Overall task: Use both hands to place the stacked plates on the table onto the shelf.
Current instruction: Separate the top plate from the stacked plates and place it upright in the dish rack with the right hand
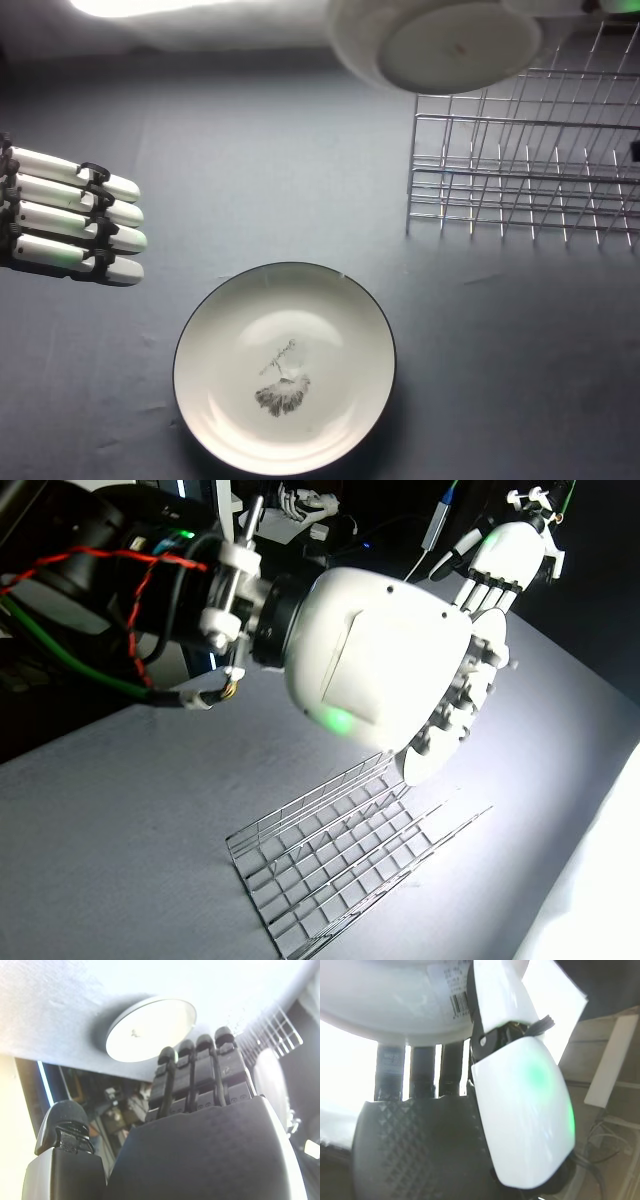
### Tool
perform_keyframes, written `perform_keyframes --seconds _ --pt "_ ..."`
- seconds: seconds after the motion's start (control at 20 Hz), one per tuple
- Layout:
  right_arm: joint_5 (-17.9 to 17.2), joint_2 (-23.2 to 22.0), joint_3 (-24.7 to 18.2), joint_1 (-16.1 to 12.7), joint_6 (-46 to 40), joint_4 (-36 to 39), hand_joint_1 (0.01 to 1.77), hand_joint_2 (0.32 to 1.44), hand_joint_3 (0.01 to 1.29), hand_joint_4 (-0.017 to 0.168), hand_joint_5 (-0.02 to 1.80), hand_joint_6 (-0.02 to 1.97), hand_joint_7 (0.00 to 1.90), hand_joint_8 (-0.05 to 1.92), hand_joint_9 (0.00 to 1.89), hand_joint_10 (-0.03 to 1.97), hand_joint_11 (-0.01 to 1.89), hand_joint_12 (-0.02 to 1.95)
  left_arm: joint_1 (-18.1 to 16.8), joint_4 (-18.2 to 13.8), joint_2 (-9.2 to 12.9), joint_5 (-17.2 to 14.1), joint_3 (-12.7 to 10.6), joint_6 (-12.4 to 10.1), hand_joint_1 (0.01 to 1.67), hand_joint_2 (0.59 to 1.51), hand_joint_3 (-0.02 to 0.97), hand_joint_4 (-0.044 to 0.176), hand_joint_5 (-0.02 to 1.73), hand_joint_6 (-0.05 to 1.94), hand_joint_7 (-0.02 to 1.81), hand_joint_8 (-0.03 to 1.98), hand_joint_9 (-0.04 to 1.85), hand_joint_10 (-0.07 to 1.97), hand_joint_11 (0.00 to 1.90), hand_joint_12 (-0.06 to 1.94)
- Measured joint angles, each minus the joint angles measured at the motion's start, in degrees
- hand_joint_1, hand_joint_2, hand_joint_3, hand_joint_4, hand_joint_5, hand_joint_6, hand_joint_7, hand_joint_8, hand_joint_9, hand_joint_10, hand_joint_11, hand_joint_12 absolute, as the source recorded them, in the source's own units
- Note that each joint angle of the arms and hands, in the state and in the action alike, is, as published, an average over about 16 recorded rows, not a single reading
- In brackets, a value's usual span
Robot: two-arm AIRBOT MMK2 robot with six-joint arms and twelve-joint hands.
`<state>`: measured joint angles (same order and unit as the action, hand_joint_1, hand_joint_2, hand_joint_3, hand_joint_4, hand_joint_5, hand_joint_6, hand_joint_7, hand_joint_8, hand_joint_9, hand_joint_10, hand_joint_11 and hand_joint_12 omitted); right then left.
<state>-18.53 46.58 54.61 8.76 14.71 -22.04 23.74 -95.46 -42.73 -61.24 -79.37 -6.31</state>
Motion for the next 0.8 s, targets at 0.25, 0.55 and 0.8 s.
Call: perform_keyframes --seconds 0.25,0.55,0.8 --pt "-0.8 -1.56 1.02 2.39 0.17 -0.03 1.4 1.04 0.01 -0.007 0.91 0.93 0.99 0.87 0.95 1.07 0.84 1.1 0.01 -0.01 -0.21 0.0 0.0 0.0 0.01 1.127 0.016 0.001 0.09 0.01 0.05 0.0 0.02 0.01 0.02 0.0" --pt "-1.92 -3.07 2.65 5.53 0.21 -0.12 1.4 1.04 0.01 -0.007 0.9 0.94 0.97 0.9 0.94 1.09 0.84 1.1 0.01 -0.02 -0.48 0.01 0.0 0.0 0.01 1.133 0.016 0.001 0.08 0.01 0.04 0.0 0.02 0.01 0.02 0.0" --pt "-2.86 -3.67 4.36 8.03 0.19 -0.19 1.39 1.04 0.01 -0.007 0.88 0.95 0.96 0.9 0.95 1.11 0.83 1.1 0.08 -0.03 -0.75 0.03 -0.03 0.0 0.01 1.144 0.016 0.001 0.08 0.01 0.04 0.0 0.02 0.01 0.02 0.0"
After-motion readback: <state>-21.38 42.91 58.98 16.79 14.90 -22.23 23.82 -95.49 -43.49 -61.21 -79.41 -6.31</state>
